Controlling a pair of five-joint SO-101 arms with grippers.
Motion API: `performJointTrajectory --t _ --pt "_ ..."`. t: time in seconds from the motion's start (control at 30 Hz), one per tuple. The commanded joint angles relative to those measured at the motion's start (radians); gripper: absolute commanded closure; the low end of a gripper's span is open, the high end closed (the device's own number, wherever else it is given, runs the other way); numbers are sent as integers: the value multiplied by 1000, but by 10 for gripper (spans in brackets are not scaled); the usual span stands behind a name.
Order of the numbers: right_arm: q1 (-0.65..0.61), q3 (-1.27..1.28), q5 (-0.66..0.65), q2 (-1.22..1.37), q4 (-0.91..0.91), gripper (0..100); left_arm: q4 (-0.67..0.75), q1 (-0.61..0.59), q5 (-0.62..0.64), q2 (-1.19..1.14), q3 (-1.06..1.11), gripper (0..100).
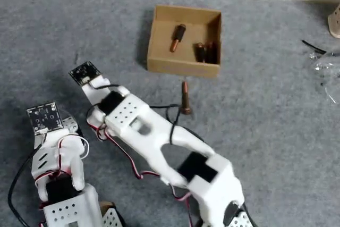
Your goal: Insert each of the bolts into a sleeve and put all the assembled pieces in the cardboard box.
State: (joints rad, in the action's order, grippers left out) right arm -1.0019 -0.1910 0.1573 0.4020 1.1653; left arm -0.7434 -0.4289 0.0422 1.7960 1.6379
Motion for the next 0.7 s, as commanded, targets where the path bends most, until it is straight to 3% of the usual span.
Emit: performJointTrajectory --t 0.0,0.23,0.67 --pt "-10 -84 15 41 -16 638 26 -1 6 4 -33 992" --pt "1 -90 186 151 -21 638 25 -8 3 4 -33 992" --pt "71 -219 196 323 -15 639 25 -7 3 4 -33 990"
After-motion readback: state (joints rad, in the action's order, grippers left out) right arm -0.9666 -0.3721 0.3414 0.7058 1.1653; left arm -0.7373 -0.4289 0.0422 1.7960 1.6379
